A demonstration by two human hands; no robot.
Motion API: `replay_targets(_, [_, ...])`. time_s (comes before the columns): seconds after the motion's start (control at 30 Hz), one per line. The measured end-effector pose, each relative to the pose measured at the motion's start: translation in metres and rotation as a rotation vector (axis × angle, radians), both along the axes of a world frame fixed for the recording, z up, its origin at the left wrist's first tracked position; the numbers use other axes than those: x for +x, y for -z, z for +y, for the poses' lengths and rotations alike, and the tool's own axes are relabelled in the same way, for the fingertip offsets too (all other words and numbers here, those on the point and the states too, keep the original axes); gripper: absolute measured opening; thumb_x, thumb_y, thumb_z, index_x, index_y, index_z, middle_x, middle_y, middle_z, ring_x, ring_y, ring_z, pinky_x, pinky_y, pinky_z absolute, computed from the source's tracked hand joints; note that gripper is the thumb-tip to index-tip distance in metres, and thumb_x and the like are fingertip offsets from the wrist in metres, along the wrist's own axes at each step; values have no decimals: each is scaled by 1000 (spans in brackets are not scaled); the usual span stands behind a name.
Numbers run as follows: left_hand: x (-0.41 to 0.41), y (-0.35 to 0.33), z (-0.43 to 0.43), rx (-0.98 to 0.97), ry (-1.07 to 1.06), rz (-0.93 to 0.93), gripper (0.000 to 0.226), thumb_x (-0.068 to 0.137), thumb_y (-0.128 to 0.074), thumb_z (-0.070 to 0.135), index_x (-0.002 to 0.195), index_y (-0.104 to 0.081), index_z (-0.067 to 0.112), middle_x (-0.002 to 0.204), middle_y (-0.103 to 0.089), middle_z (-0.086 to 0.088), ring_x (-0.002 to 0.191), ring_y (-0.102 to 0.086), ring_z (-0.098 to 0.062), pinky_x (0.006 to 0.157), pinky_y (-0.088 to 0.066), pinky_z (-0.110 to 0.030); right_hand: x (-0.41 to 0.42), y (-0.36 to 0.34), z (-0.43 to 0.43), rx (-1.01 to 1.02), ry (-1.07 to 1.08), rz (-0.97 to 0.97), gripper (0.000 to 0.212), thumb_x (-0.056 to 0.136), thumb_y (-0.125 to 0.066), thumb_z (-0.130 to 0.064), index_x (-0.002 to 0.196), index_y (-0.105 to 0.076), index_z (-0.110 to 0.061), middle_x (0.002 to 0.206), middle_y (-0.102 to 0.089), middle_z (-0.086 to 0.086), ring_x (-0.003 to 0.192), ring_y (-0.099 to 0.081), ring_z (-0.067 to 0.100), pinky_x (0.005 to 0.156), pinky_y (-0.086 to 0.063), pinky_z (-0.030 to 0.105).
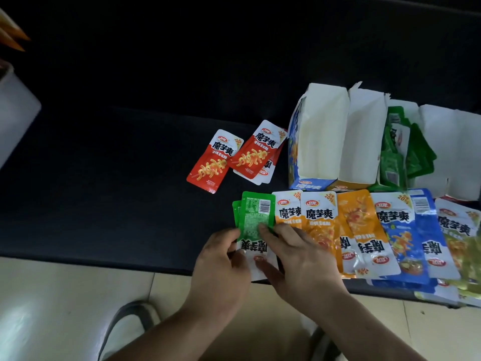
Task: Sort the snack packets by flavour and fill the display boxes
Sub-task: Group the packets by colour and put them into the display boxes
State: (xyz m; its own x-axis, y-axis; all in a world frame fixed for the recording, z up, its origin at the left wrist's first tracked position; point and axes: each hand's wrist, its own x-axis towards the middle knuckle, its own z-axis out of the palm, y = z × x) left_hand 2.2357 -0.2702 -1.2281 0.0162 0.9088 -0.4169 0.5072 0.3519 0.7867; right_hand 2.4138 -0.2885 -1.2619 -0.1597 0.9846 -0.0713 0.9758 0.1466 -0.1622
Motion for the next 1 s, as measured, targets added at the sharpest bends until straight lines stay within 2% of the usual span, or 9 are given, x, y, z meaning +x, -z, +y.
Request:
replay_targets(0.1, [9,-13,-2,-129,-93,-148,48,98,-60,6,132,-60,39,123,-66,21,113,-60,8,90,-50,-13,1,-2,0,-17,9,30,62,89,-66,-58,146,-56,-35,126,-57,-15,109,-64,14,64,-58,28])
replay_targets(0.23, [12,-14,11,-228,-318,-315,35,93,-70,4,110,-67,35,100,-74,17,89,-69,6,64,-50,-7,3,-2,2,-47,11,31,67,86,-73,-54,147,-53,-36,128,-55,-16,110,-64,14,66,-58,27])
replay_targets(0.37, [9,-9,8,-177,-92,-175,19,98,-67,19,95,-68,38,87,-74,14,82,-69,2,59,-50,-9,5,-4,1,-83,13,86,70,87,-73,-52,150,-49,-36,132,-54,-16,115,-63,15,70,-59,30])
replay_targets(0.5, [7,-4,10,-97,29,-99,9,100,-66,25,100,-65,34,86,-72,13,80,-68,2,68,-56,-21,6,-9,2,-108,49,116,65,87,-61,-61,148,-50,-41,136,-52,-20,117,-62,11,70,-55,25])
replay_targets(0.6, [9,-9,11,-31,11,-128,16,98,-66,13,94,-66,29,83,-73,16,77,-70,-1,67,-56,-22,7,-15,2,-175,74,202,68,85,-46,-70,150,-44,-49,149,-43,-25,132,-53,7,89,-53,28])
replay_targets(0.67, [11,-19,12,35,-6,-146,20,97,-66,8,91,-66,27,81,-73,15,75,-70,-3,62,-54,-18,7,-24,2,-228,131,401,71,83,-45,-72,151,-38,-53,159,-32,-25,145,-41,5,107,-49,32])
replay_targets(0.73, [13,-35,13,108,-41,-186,21,97,-66,7,92,-67,28,79,-74,14,73,-70,-3,59,-50,-13,6,-42,3,-196,210,629,67,84,-53,-68,148,-38,-55,158,-39,-19,146,-41,6,111,-47,34])
replay_targets(0.9, [36,-79,18,136,43,-346,23,98,-66,10,106,-70,31,90,-78,16,81,-72,-1,69,-50,-10,26,-91,10,-101,364,915,54,96,-72,-23,141,-54,-49,98,-73,-25,83,-72,2,73,-56,19])
replay_targets(1.0, [63,-98,30,132,181,-355,28,100,-65,22,118,-64,44,104,-75,22,96,-71,3,80,-53,-16,48,-108,13,4,482,990,51,95,-74,-22,134,-59,-51,92,-74,-17,75,-72,8,64,-56,22])
